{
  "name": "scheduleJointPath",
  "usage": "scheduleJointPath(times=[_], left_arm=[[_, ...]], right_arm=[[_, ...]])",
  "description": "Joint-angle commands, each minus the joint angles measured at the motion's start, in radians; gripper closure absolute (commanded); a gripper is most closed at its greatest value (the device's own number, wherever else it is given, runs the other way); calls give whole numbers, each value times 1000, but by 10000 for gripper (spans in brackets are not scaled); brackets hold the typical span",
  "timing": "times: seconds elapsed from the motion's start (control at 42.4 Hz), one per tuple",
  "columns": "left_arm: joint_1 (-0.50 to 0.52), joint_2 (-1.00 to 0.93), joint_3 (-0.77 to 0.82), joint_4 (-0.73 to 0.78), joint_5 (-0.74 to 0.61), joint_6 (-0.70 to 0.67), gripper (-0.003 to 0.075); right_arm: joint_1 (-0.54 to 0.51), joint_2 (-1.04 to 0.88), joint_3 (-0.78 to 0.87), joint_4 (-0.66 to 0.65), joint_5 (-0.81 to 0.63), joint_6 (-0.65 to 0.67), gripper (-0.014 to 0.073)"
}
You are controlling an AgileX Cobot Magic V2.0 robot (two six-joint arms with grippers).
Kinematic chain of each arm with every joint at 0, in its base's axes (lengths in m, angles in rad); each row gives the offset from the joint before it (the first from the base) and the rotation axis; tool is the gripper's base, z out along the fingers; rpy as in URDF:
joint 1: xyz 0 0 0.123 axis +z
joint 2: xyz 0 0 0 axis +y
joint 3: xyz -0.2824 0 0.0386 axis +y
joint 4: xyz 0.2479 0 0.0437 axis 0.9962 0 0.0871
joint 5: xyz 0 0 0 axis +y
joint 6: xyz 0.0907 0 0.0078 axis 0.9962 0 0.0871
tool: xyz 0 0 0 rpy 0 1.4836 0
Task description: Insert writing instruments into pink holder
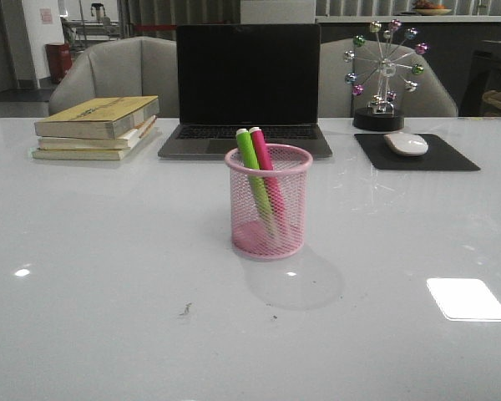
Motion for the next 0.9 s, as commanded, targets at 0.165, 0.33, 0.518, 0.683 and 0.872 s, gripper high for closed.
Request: scheduleJointPath(times=[0.165, 0.33, 0.518, 0.683, 0.872], left_arm=[[3, -19, 4, 0, -100, -39, 629], [3, -19, 4, 73, -102, -127, 629], [3, -19, 4, 73, -104, -127, 629], [3, -19, 4, 73, -104, -127, 629], [3, -19, 4, 73, -104, -127, 629]], right_arm=[[0, 6, -27, -11, -61, -2, 536], [0, 6, -27, -11, -61, -2, 536], [0, 6, -27, -11, -59, -2, 536], [0, 6, -27, -11, -57, -2, 536], [0, 6, -27, -11, -57, -2, 536]])
